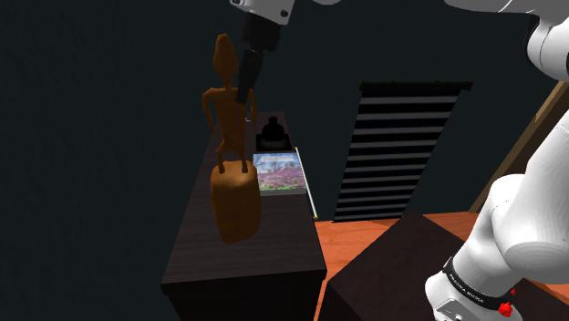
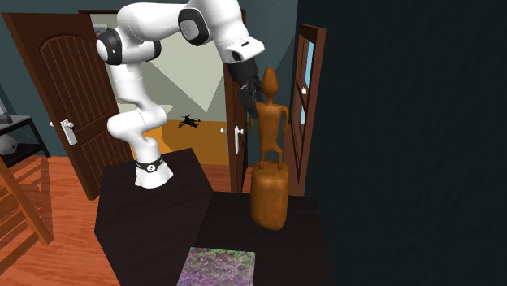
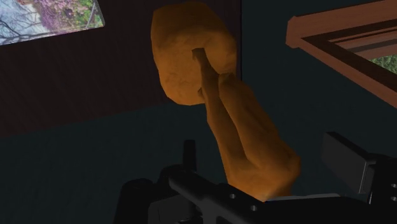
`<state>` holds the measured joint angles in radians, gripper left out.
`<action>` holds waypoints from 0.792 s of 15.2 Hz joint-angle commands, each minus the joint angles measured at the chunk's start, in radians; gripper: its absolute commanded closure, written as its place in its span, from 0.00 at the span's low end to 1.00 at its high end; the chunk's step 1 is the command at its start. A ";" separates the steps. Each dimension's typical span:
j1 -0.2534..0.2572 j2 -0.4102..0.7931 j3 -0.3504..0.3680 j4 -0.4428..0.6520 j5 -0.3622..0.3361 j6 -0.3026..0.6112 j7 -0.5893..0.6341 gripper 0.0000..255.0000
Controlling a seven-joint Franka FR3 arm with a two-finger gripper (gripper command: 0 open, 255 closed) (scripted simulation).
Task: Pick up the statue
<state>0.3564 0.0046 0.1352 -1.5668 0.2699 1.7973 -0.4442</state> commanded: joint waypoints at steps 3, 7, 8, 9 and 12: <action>-0.001 -0.003 -0.001 -0.008 0.001 0.005 -0.003 1.00; -0.001 -0.002 -0.001 -0.006 0.001 0.004 -0.003 1.00; -0.001 -0.002 -0.001 -0.007 0.001 0.005 -0.003 1.00; -0.001 -0.002 -0.001 -0.007 0.001 0.005 -0.003 1.00; 0.000 0.005 0.000 0.027 -0.002 -0.021 0.005 1.00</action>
<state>0.3556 0.0073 0.1343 -1.5565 0.2686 1.7870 -0.4430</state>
